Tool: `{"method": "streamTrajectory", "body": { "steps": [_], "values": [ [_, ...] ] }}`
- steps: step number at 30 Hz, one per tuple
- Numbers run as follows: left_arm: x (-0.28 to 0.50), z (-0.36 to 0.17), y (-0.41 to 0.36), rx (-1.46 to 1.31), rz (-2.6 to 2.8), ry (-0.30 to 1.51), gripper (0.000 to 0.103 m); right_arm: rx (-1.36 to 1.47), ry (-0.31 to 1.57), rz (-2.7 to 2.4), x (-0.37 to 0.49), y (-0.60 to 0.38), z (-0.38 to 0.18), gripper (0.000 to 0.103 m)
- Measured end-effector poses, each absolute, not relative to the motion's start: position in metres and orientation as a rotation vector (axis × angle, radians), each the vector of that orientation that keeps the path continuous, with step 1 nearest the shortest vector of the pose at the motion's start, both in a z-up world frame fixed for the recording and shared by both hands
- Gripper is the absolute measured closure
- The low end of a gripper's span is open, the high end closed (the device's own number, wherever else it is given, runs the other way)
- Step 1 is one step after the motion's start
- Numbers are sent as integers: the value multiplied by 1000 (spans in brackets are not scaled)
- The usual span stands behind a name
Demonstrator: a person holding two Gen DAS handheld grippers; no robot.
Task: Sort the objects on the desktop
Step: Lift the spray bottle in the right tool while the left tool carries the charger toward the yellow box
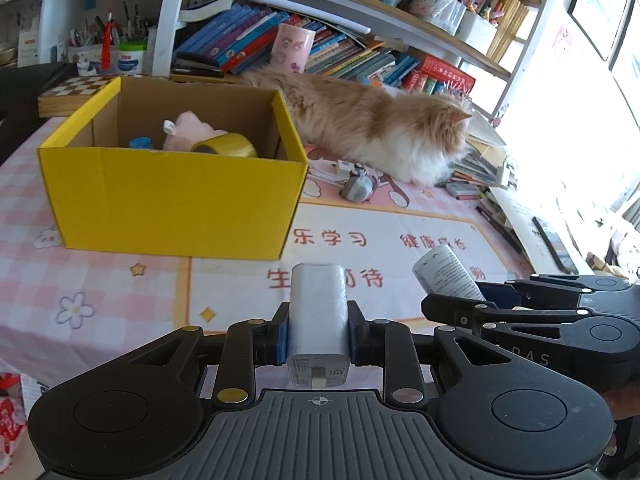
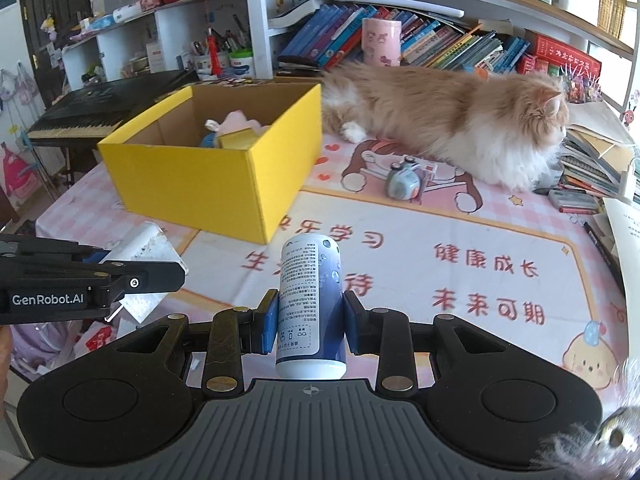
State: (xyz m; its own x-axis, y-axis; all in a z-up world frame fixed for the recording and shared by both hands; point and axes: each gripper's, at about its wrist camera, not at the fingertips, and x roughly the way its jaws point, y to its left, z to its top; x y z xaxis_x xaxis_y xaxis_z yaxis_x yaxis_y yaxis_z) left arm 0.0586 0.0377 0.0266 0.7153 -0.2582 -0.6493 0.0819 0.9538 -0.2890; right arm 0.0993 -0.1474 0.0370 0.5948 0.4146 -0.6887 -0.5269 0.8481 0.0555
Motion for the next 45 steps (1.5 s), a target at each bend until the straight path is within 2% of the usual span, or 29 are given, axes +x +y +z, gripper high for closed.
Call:
{"method": "streamTrajectory", "body": {
  "steps": [19, 45],
  "values": [
    [5, 19, 89, -222, -193, 790, 78, -113, 803, 568, 37, -97, 22, 73],
    [-24, 15, 122, -281, -115, 769, 78, -146, 819, 638, 17, -67, 22, 73]
  ]
}}
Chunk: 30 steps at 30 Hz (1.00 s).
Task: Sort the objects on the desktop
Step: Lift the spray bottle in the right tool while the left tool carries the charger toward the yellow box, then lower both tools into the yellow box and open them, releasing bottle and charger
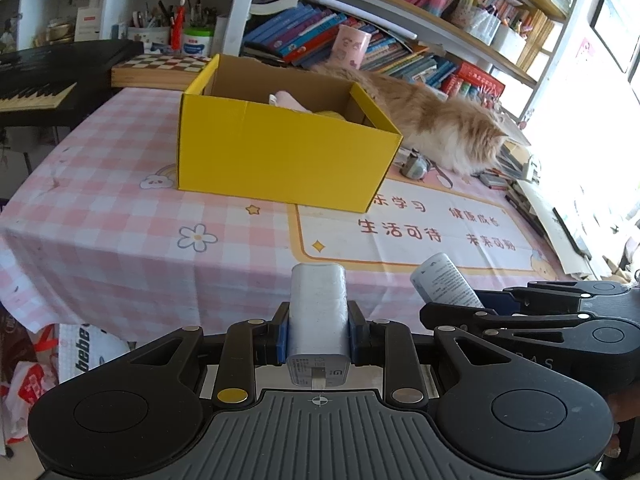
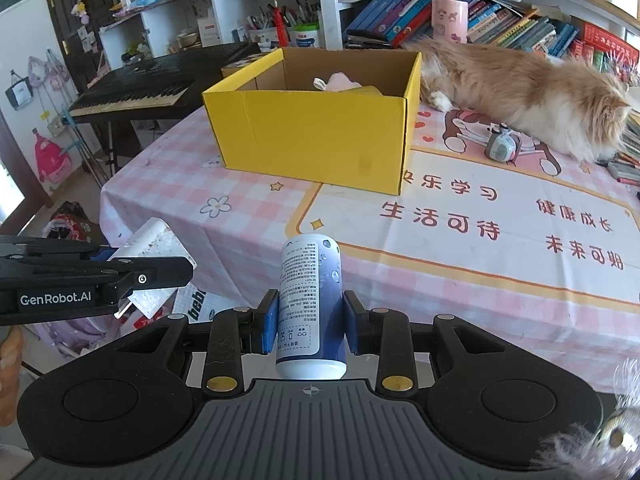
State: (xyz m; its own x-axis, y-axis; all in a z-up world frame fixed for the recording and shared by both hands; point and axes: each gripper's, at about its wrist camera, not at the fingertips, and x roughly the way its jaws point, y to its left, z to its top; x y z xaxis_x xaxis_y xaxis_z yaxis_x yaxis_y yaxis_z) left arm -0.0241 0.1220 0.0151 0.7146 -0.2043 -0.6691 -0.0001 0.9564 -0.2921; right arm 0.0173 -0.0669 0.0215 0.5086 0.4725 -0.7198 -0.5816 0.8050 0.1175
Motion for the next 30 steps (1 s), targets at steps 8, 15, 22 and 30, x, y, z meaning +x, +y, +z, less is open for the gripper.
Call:
{"method": "streamTrajectory", "body": {
  "steps": [8, 15, 22, 30],
  "values": [
    [-18, 16, 126, -308, -101, 755, 78, -160, 815, 663, 24, -60, 27, 73],
    [-5, 21, 137, -331, -64, 735, 78, -158, 796, 710, 41, -47, 35, 73],
    [26, 43, 144, -296, -42, 660, 78, -150, 739, 756, 73, -33, 56, 73],
    [79, 66, 146, -249, -31, 578, 78, -131, 642, 793, 126, -25, 87, 73]
  ]
}}
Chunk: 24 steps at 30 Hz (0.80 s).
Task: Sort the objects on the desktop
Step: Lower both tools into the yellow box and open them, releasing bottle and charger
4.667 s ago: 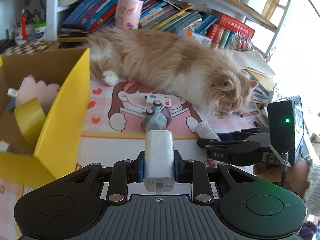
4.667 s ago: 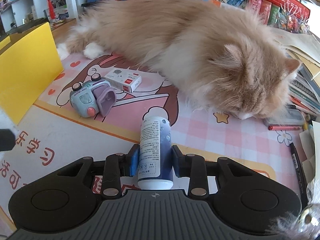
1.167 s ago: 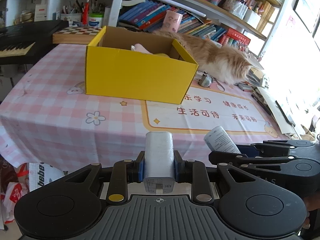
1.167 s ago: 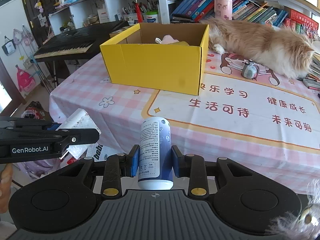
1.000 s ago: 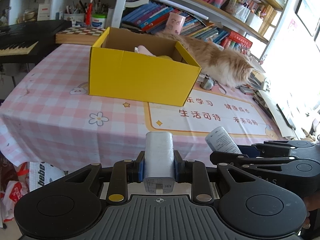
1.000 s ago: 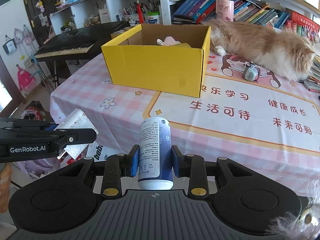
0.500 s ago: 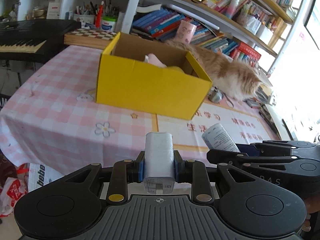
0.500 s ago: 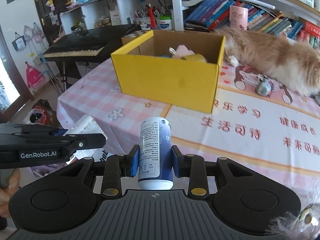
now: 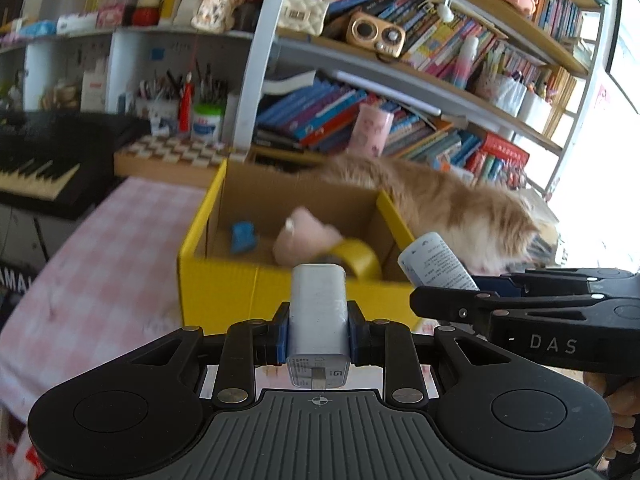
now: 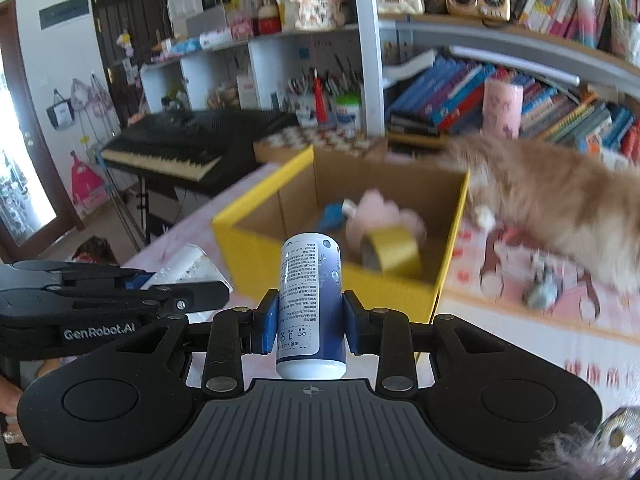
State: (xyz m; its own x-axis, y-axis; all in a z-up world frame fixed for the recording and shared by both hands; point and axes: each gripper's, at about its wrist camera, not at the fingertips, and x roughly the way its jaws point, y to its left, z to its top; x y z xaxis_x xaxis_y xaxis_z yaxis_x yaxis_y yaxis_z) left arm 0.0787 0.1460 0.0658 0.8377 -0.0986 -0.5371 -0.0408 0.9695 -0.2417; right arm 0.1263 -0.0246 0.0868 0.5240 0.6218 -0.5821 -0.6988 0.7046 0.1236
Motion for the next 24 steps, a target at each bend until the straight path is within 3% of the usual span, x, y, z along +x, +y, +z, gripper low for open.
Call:
{"method": "streamTrajectory", "body": {
  "steps": [12, 24],
  "values": [
    [155, 81, 143, -197, 23, 518, 78, -123, 533, 825, 215, -14, 114, 73],
    [222, 68, 142, -158, 79, 592, 78, -111, 601, 865, 287, 0, 86, 73]
  ]
}}
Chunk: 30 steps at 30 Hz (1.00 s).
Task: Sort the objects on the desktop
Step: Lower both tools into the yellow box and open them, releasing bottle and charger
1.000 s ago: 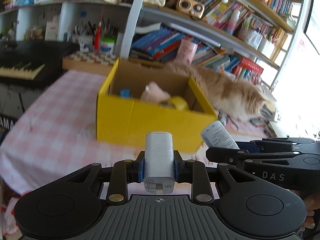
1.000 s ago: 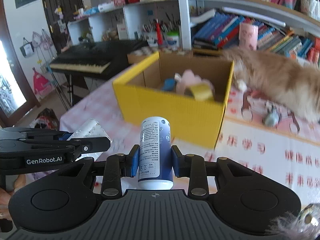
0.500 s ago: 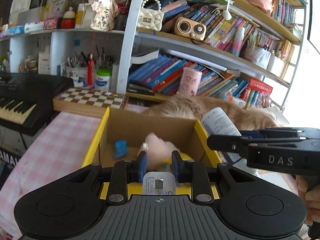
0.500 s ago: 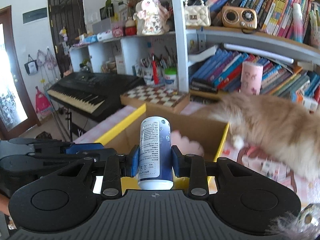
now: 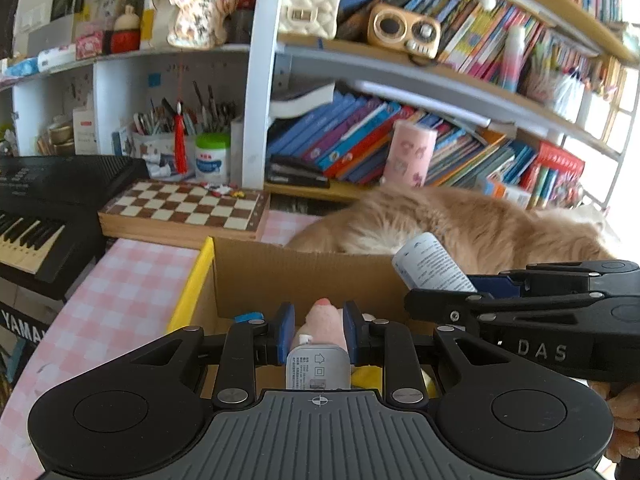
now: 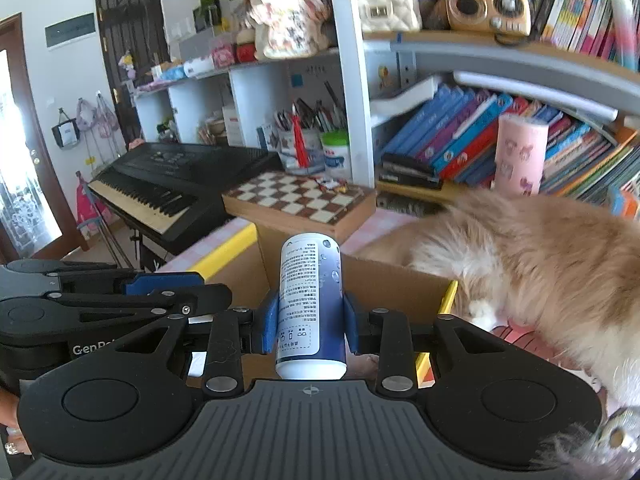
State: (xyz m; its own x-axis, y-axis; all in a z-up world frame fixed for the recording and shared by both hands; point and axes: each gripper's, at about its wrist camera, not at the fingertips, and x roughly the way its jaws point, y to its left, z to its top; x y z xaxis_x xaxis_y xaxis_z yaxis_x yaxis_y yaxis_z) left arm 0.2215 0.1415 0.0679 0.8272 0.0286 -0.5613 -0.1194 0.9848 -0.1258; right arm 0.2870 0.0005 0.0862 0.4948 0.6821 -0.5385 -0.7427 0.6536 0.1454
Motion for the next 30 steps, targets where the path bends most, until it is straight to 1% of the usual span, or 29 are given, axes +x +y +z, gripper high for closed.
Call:
{"method": "streamTrajectory", "body": {
  "steps": [6, 15, 16, 30],
  "values": [
    [253, 51, 138, -120, 92, 655, 78, -131, 660, 880, 312, 10, 63, 73],
    [277, 22, 137, -65, 108, 768, 78, -207, 741, 884, 336, 22, 33, 73],
    [278, 22, 137, -62, 110, 770, 79, -247, 715, 890, 333, 24, 32, 73],
    [287, 18, 131, 7, 106, 830, 79, -454, 672, 931, 335, 40, 23, 71]
  ]
}}
